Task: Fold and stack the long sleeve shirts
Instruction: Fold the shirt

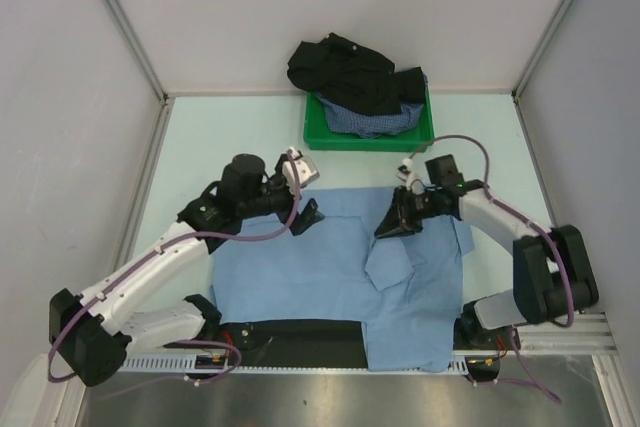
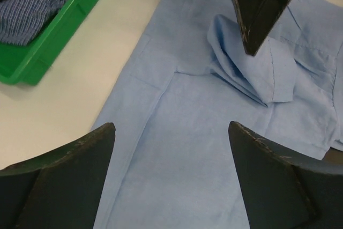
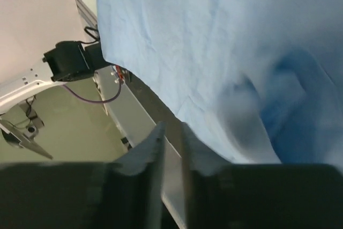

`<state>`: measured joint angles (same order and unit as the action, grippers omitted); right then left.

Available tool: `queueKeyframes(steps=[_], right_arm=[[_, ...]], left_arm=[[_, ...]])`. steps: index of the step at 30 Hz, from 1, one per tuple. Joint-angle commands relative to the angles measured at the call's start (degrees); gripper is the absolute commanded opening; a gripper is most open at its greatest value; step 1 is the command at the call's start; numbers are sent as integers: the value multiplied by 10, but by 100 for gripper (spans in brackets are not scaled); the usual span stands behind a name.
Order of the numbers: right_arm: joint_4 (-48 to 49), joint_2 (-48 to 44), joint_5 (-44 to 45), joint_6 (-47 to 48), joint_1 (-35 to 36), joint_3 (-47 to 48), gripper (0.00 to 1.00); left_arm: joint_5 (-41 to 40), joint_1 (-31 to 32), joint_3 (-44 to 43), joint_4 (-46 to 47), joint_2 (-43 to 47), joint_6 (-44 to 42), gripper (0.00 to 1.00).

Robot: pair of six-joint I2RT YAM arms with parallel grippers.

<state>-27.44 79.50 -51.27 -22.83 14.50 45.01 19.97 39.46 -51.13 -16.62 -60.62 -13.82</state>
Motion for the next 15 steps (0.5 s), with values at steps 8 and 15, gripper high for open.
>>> queueKeyframes(steps=[8, 15], right_arm=[[130, 142, -43, -27, 109, 191, 15], [-46, 26, -89, 93, -123, 127, 33]], left_arm=[[182, -58, 24, -84, 68, -127, 76], [66, 158, -98, -122, -125, -340, 88]])
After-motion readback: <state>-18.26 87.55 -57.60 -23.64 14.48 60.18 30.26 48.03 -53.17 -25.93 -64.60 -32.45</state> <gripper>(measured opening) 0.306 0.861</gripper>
